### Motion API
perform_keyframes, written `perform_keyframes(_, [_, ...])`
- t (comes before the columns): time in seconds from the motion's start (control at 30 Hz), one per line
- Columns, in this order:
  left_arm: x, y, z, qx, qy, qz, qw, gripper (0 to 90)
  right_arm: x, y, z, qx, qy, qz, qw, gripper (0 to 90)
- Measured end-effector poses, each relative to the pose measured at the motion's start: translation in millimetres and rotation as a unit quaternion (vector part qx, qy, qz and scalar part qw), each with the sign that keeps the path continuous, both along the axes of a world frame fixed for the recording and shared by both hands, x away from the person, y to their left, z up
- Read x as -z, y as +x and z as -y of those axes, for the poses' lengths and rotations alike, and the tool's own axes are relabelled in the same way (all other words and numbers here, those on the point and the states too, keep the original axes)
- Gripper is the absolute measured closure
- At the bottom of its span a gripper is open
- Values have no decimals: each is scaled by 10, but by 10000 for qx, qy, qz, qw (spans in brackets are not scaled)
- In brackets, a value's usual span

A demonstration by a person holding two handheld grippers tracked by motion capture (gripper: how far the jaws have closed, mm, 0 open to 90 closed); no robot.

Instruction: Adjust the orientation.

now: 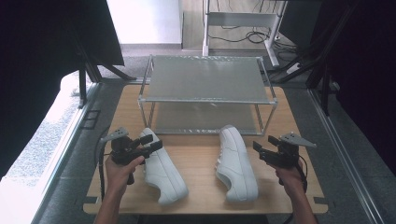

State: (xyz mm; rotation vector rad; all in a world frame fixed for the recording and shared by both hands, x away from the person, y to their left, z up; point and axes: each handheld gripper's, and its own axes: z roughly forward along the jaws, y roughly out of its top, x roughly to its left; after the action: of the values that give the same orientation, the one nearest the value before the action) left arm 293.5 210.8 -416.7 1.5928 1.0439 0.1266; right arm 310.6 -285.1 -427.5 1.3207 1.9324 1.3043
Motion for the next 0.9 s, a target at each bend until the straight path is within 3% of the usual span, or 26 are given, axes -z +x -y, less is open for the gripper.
perform_keyframes(0.23, [7, -10, 4, -114, 75, 51, 9999, 361, 35, 2, 106, 136, 85, -37, 9999, 293])
perform_keyframes(0.37, [5, -24, 32, -94, 128, 54, 9999, 399, 47, 3, 101, 67, 148, -83, 9998, 304])
perform_keyframes(0.53, [-30, -57, 96, 169, 2, 56, 9998, 581, 47, 5, 53, 21, 94, -61, 9999, 308])
perform_keyframes(0.73, [-18, -48, 163, 353, 10, 31, 9994, 737, 67, 5, 59, 52, 59, -96, 9999, 310])
perform_keyframes(0.87, [-5, -54, 163, 156, 3, -87, 9998, 803, 89, 10, 63, 110, 99, -145, 9998, 308])
perform_keyframes(0.9, [2, -59, 157, 133, -35, -110, 9998, 810, 105, 19, 72, 60, 236, -202, 9995, 306])
